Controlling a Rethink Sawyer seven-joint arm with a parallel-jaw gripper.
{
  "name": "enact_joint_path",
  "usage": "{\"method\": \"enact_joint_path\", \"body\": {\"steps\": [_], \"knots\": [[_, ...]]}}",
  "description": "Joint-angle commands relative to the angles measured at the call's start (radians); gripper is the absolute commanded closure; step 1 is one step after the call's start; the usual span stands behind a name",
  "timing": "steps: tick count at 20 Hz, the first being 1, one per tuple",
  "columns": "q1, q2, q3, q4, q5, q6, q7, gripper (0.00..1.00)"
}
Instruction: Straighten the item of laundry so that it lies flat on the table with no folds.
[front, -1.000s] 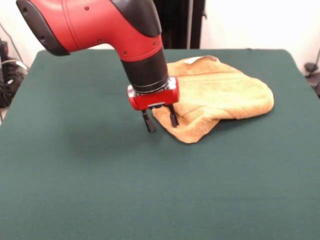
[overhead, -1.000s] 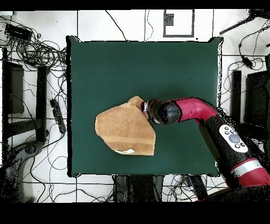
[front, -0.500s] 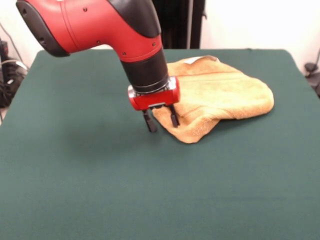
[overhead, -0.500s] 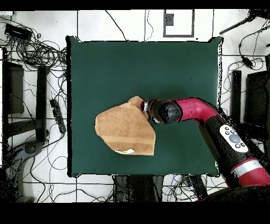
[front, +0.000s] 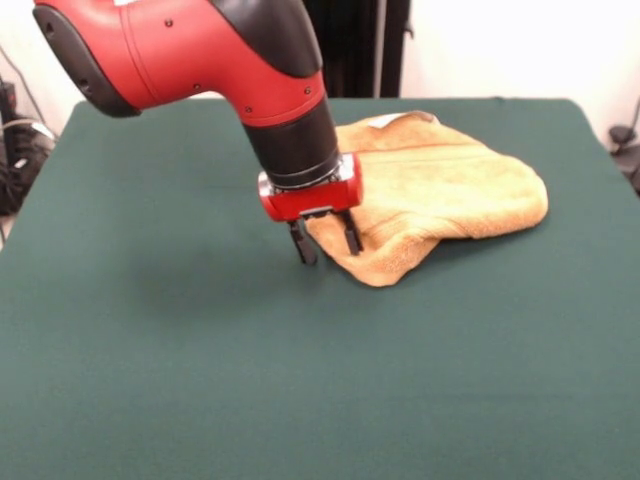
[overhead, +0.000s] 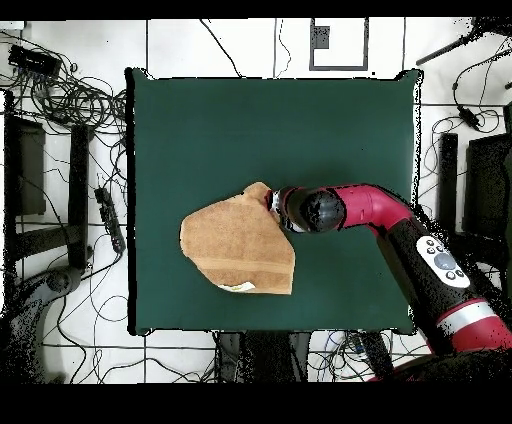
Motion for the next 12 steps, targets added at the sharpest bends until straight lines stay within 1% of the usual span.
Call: {"method": "enact_joint_path", "body": {"steps": [1,2,6,12], "knots": [[0.037,0.184,0.039,0.041,0.063,0.164,-0.266,0.0],[0.029,0.193,0.048,0.048,0.075,0.164,-0.27,0.0],[0.051,0.186,0.024,0.037,0.069,0.133,-0.226,0.0],[0.041,0.218,0.033,0.038,0.097,0.132,-0.242,0.0]]}}
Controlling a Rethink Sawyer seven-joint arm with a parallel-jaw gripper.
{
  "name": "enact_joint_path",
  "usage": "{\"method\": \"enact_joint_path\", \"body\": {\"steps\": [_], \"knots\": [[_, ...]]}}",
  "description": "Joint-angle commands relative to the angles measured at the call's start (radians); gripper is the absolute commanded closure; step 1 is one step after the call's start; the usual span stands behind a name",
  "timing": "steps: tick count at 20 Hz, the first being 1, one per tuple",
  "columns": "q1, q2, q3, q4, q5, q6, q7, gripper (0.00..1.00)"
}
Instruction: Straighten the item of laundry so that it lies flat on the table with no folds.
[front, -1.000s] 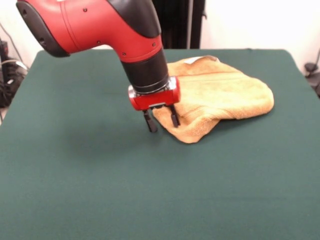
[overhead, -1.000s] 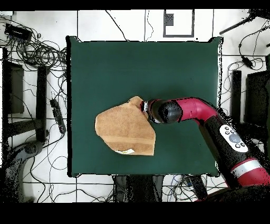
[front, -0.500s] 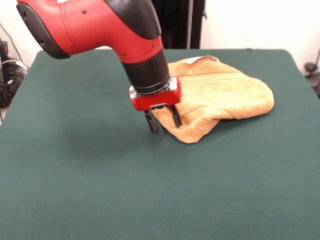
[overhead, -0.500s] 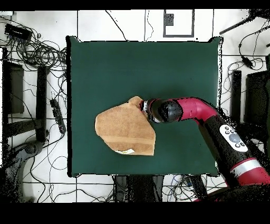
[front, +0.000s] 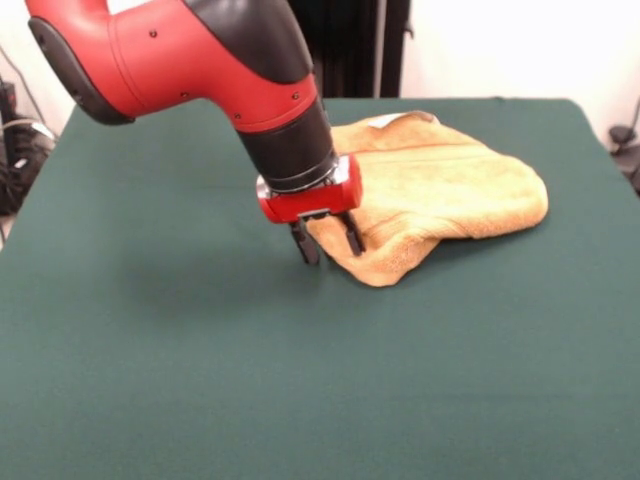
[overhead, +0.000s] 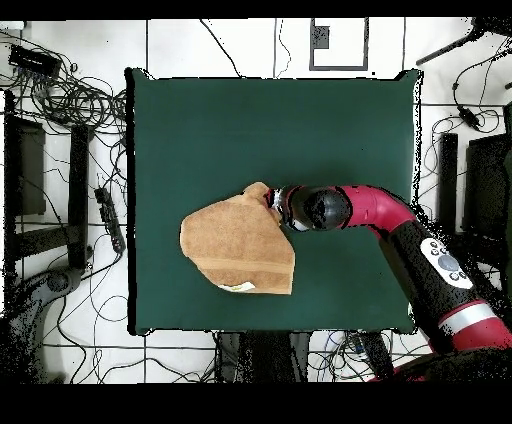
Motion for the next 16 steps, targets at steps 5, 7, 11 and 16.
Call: {"method": "enact_joint_path", "body": {"steps": [5,7,11,16], "knots": [[0.087,0.158,0.011,0.056,-0.005,0.084,-0.212,0.0],[0.09,0.153,0.003,0.058,-0.003,0.073,-0.184,1.0],[0.09,0.154,0.005,0.052,-0.006,0.068,-0.183,1.0],[0.099,0.141,0.005,0.042,-0.037,0.062,-0.209,1.0]]}}
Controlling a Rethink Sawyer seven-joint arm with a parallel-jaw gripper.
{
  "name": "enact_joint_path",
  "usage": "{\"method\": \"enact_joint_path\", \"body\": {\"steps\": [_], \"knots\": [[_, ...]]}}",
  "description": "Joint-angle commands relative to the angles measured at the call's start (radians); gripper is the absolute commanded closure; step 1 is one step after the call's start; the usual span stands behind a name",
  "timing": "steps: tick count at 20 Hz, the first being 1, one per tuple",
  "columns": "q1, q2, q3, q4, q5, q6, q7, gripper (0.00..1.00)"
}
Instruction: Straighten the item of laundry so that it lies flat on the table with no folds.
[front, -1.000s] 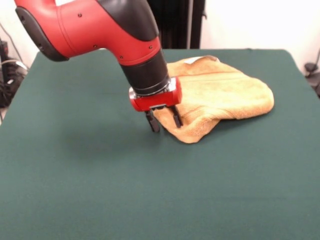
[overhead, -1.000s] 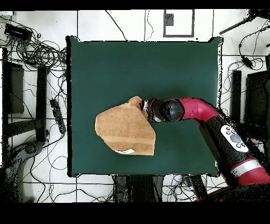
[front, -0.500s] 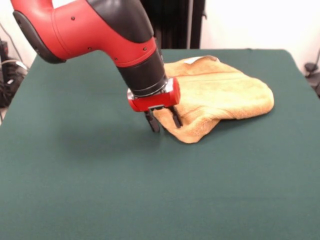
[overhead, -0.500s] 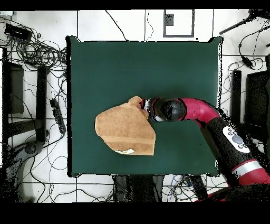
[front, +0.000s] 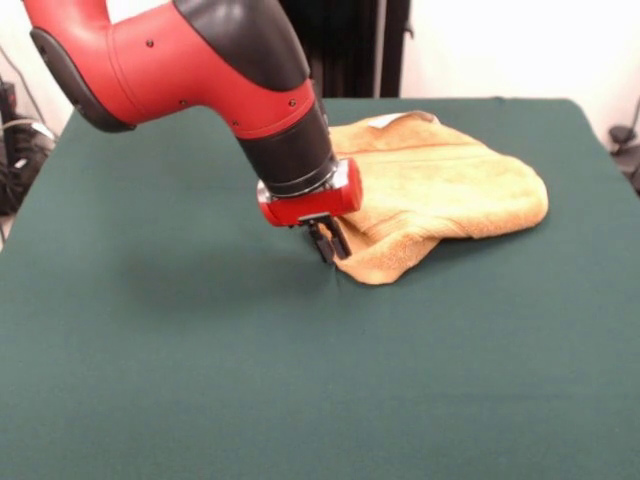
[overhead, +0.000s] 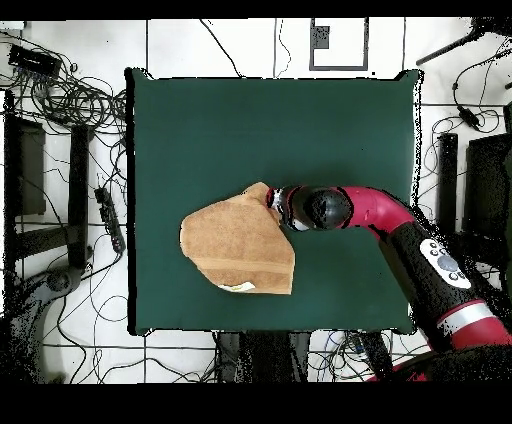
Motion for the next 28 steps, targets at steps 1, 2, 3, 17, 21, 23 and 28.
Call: {"method": "enact_joint_path", "body": {"steps": [1,2,3,17,21,23,28], "knots": [[0.109,0.116,0.001,0.048,-0.051,0.06,-0.202,1.0],[0.114,0.108,-0.002,0.048,-0.053,0.058,-0.192,1.0],[0.117,0.103,-0.005,0.048,-0.054,0.056,-0.184,1.0],[0.144,-0.057,-0.09,0.016,-0.247,0.075,-0.266,1.0],[0.099,-0.101,-0.065,0.038,-0.229,0.122,-0.321,1.0],[0.082,-0.119,-0.051,0.05,-0.222,0.14,-0.34,1.0],[0.052,-0.151,-0.027,0.06,-0.216,0.171,-0.387,1.0]]}}
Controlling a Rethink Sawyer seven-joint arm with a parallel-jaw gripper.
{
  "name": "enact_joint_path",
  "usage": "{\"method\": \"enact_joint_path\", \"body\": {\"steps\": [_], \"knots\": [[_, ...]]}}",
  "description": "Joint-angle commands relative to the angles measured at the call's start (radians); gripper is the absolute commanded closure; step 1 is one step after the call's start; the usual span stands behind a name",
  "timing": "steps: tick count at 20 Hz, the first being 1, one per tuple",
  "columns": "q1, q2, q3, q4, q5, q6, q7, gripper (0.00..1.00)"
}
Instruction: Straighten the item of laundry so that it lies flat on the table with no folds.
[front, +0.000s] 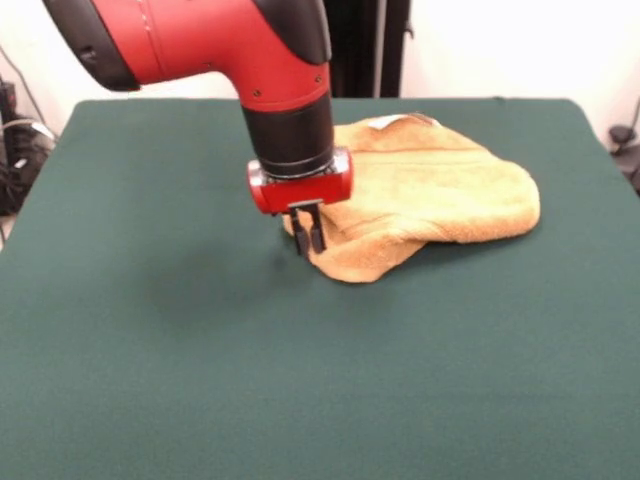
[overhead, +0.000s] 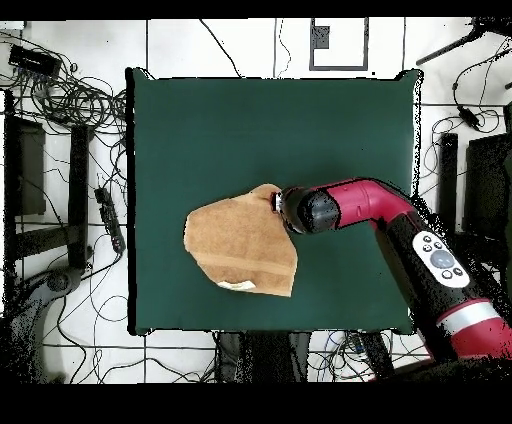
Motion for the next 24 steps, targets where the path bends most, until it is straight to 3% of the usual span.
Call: {"method": "enact_joint_path", "body": {"steps": [1,12,24], "knots": [[-0.032,-0.03,0.006,0.049,-0.039,0.146,-0.394,1.0],[-0.084,-0.057,0.025,0.036,-0.054,0.183,-0.492,1.0],[-0.045,-0.083,-0.007,0.019,-0.077,0.169,-0.502,1.0]]}}
